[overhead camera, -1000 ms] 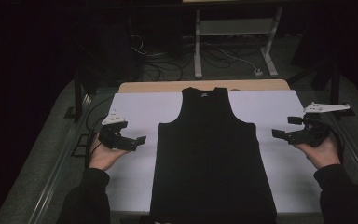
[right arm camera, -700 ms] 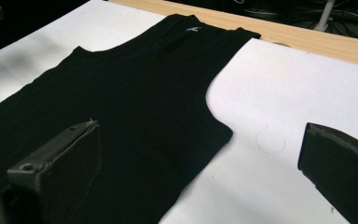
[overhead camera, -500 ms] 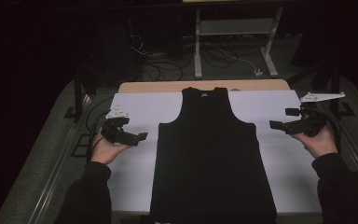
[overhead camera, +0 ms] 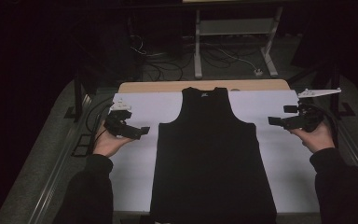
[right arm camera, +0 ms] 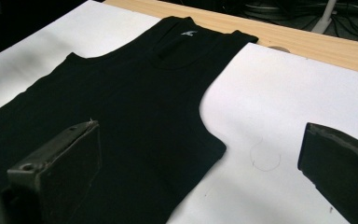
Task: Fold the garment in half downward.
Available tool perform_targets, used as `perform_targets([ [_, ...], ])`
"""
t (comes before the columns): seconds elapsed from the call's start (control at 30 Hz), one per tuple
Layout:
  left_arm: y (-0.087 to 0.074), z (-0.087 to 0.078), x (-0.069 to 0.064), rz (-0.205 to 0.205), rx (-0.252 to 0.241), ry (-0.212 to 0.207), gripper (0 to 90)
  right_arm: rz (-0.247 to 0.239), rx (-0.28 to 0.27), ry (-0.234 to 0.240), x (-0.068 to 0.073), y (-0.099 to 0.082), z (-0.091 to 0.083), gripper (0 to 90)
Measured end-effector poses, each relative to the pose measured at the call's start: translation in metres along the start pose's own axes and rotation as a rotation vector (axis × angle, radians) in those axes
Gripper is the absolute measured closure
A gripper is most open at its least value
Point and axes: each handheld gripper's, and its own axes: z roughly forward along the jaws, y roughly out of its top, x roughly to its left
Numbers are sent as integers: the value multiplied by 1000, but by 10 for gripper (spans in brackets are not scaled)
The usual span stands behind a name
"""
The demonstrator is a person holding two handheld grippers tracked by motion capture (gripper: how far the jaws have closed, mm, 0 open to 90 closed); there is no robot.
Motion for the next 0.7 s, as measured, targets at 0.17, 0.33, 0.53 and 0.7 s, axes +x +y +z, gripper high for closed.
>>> perform_targets([
  [0.17,8,7,-1,13,15,-20,0,2,6,5,-1,4,5,0],
  [0.33,14,13,1,11,30,-36,0,0,22,8,-1,5,11,0],
  [0.53,18,22,4,9,38,-47,0,22,33,11,-6,5,20,0],
  [0.7,17,31,8,-15,35,-59,0,29,39,11,-9,4,26,0],
])
